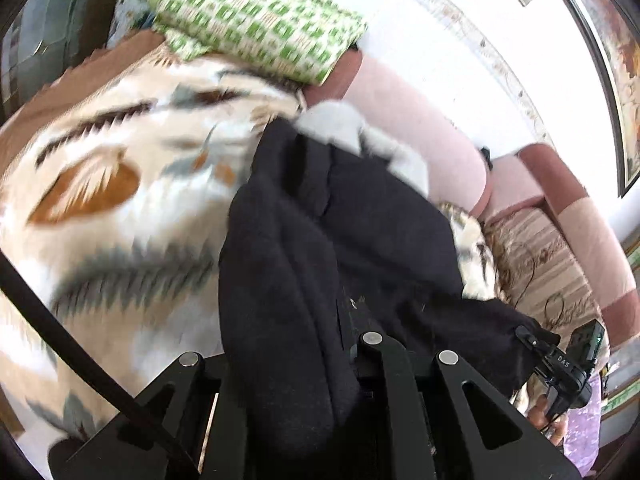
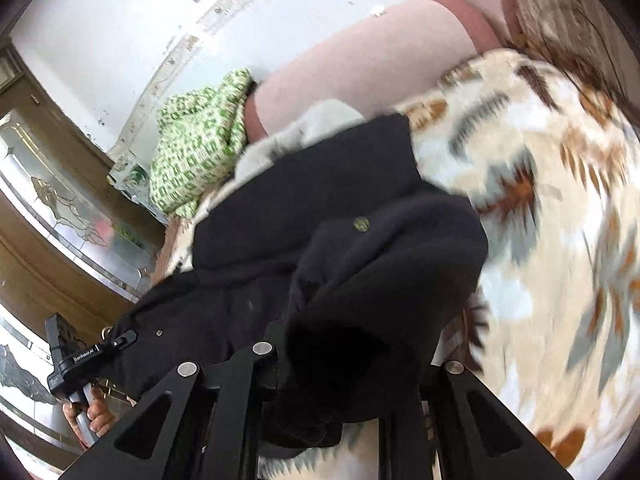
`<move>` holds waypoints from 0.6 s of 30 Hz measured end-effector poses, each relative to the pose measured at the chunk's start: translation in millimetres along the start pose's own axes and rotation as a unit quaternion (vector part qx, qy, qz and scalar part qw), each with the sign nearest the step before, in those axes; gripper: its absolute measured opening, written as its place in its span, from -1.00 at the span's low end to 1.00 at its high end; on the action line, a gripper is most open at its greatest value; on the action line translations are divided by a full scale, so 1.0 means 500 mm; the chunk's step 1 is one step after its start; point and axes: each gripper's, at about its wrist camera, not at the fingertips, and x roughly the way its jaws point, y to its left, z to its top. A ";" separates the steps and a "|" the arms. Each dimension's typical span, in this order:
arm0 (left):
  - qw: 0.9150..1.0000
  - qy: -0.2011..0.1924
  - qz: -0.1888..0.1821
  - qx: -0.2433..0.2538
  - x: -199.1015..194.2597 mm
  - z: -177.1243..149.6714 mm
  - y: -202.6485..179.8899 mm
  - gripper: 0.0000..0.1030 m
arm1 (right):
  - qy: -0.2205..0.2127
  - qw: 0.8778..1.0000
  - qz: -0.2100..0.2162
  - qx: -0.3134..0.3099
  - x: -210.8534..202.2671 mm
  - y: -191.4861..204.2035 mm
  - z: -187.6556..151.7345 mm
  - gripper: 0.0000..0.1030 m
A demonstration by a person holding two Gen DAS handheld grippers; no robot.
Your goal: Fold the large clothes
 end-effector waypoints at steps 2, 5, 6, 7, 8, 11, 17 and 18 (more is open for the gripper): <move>1.000 -0.009 -0.001 -0.006 0.014 0.065 -0.020 -0.77 | -0.012 1.000 -0.005 -0.014 0.015 0.029 0.063 -0.66; 1.000 -0.017 0.009 -0.011 0.049 0.166 -0.046 -0.77 | -0.024 0.999 -0.016 -0.024 0.046 0.059 0.137 -0.67; 1.000 -0.017 0.015 -0.014 0.065 0.200 -0.052 -0.77 | -0.025 0.999 -0.018 -0.023 0.062 0.066 0.168 -0.67; 1.000 -0.016 0.020 -0.015 0.078 0.226 -0.054 -0.77 | -0.026 0.999 -0.019 -0.019 0.079 0.070 0.200 -0.67; 0.999 -0.012 0.027 -0.017 0.100 0.259 -0.058 -0.77 | -0.028 0.999 -0.021 -0.015 0.093 0.073 0.226 -0.67; 0.999 -0.005 0.046 -0.024 0.175 0.355 -0.067 -0.76 | -0.031 0.999 -0.028 0.004 0.152 0.070 0.312 -0.67; 0.995 0.038 0.093 -0.026 0.371 0.447 -0.054 -0.75 | -0.002 0.997 -0.063 0.039 0.331 0.024 0.417 -0.67; 0.993 0.049 0.099 -0.029 0.403 0.455 -0.048 -0.75 | 0.006 0.997 -0.068 0.044 0.355 0.013 0.420 -0.66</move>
